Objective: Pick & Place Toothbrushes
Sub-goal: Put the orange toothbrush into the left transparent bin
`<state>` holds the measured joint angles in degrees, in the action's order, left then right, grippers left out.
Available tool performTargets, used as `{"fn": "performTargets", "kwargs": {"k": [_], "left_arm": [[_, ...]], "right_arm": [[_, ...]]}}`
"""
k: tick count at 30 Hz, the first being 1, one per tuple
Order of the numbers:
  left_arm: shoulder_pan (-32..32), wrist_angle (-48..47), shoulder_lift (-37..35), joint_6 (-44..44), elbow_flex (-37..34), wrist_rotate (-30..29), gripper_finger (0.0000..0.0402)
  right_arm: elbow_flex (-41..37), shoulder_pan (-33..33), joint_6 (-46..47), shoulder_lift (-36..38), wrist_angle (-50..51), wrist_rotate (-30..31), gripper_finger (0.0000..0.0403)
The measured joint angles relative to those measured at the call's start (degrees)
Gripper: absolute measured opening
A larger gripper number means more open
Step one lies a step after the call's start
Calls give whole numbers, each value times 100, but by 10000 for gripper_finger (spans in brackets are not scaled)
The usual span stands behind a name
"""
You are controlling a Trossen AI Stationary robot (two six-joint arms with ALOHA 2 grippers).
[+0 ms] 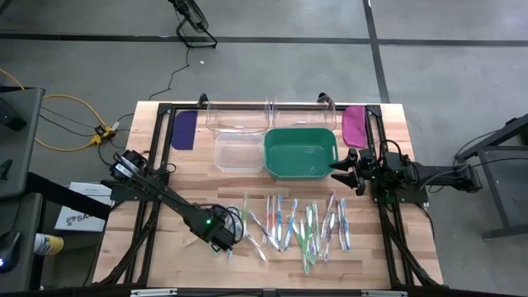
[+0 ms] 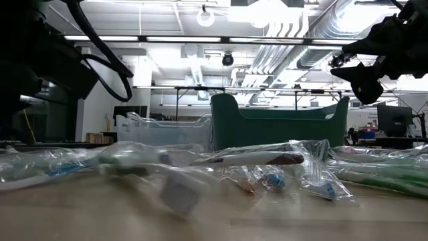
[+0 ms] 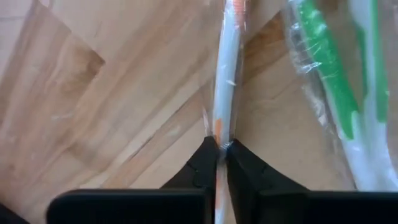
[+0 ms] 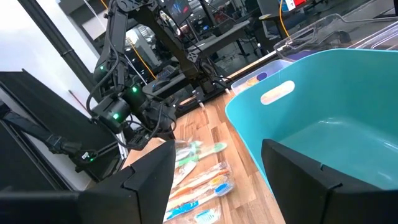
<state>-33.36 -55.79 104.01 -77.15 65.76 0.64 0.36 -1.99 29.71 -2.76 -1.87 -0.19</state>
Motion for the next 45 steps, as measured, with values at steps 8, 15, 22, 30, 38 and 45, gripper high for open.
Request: {"fn": "performTargets", "kwargs": {"k": [8, 15, 22, 30, 38, 45], "left_arm": [[158, -725, -746, 307, 0, -306, 9], [652, -665, -1613, 1640, 59, -1108, 8], [1571, -732, -2174, 3362, 315, -1737, 7], [3224, -703, -2284, 6075, 888, -1655, 6], [4844, -123, -2273, 8550, 1219, -1517, 6], [5953, 1046, -2121, 10497, 1224, -1442, 6]], "right_arm": [[1, -1, 0, -1, 0, 0, 233], [-1, 2, 0, -1, -1, 0, 233], [-1, -1, 0, -1, 22, -4, 233], [-1, 2, 0, -1, 13, -2, 233], [-2, -1, 0, -1, 13, -2, 233], [0, 0, 0, -1, 13, -2, 233]]}}
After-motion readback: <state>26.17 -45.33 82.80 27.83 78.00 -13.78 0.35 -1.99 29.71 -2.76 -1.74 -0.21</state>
